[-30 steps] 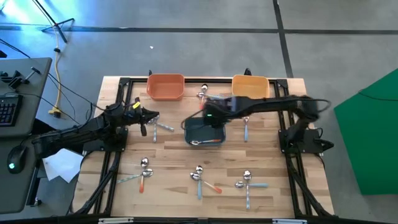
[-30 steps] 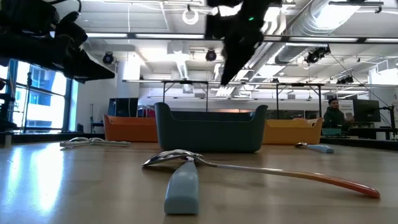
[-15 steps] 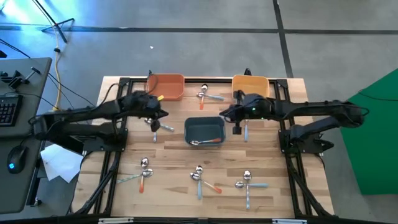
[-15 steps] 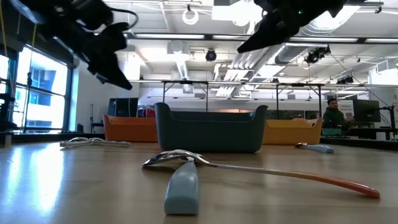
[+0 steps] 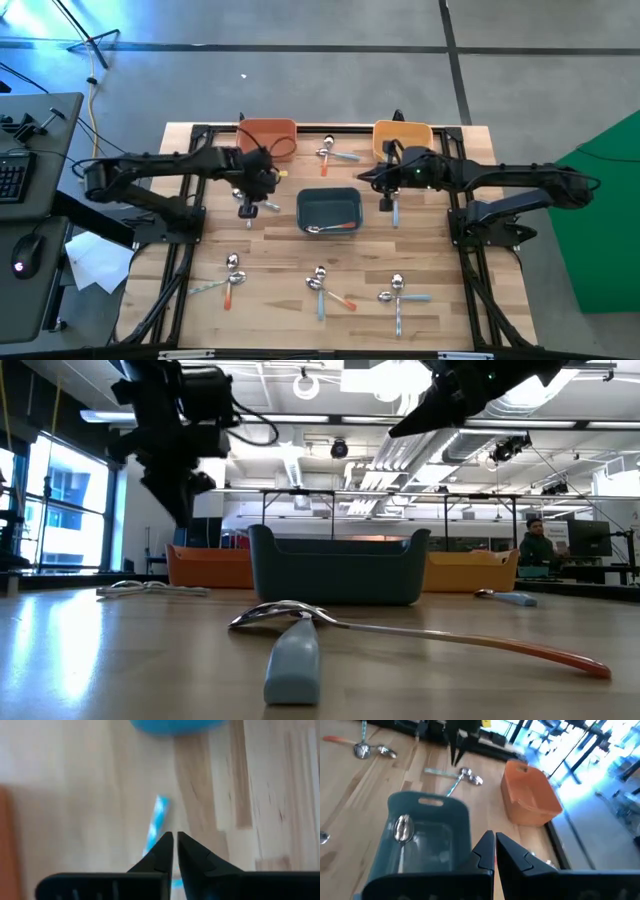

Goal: Sort silverware by color (type)
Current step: Put the white-blue spoon into the yellow bin

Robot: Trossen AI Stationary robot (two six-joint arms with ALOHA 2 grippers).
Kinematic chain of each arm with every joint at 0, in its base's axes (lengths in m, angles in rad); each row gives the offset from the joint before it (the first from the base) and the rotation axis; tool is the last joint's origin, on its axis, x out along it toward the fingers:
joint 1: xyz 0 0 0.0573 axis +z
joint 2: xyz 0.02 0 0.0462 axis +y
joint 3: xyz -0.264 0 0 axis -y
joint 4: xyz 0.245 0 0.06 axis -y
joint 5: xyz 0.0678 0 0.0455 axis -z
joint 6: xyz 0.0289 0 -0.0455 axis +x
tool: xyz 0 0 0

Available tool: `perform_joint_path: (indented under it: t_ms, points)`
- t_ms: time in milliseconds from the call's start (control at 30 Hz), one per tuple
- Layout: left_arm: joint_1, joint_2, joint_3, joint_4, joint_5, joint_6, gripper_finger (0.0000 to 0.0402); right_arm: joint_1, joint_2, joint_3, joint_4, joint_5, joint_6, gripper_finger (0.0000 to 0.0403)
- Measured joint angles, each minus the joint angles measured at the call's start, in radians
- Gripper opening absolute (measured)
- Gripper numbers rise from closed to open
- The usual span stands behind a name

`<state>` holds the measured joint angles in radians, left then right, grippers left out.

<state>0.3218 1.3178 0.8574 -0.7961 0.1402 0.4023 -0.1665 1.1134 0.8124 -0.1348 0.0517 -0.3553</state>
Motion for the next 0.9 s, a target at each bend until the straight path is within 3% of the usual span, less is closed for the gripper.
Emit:
perform_joint_path:
  t_ms: [100, 267, 433, 700, 900]
  points:
    - [-0.022, 0.065, 0.0, -0.017, -0.015, -0.006, 0.0049, 0.01, 0.008, 0.0, 0.003, 0.001, 0.022, 0.0]
    - [-0.046, 0.162, 0.0, 0.039, -0.153, 0.024, 0.0114, 0.048, 0.016, 0.0, 0.026, 0.001, 0.041, 0.0]
    - [-0.048, 0.244, 0.0, 0.089, -0.157, 0.054, 0.016, 0.088, 0.046, 0.001, 0.065, 0.054, 0.034, 0.0]
    - [-0.048, 0.342, 0.002, 0.102, -0.177, 0.044, 0.0161, 0.095, 0.063, 0.001, 0.119, 0.087, 0.016, 0.0]
    - [-0.056, 0.362, 0.003, 0.105, -0.176, 0.026, 0.0135, 0.055, 0.104, 0.001, 0.209, 0.015, -0.01, 0.0]
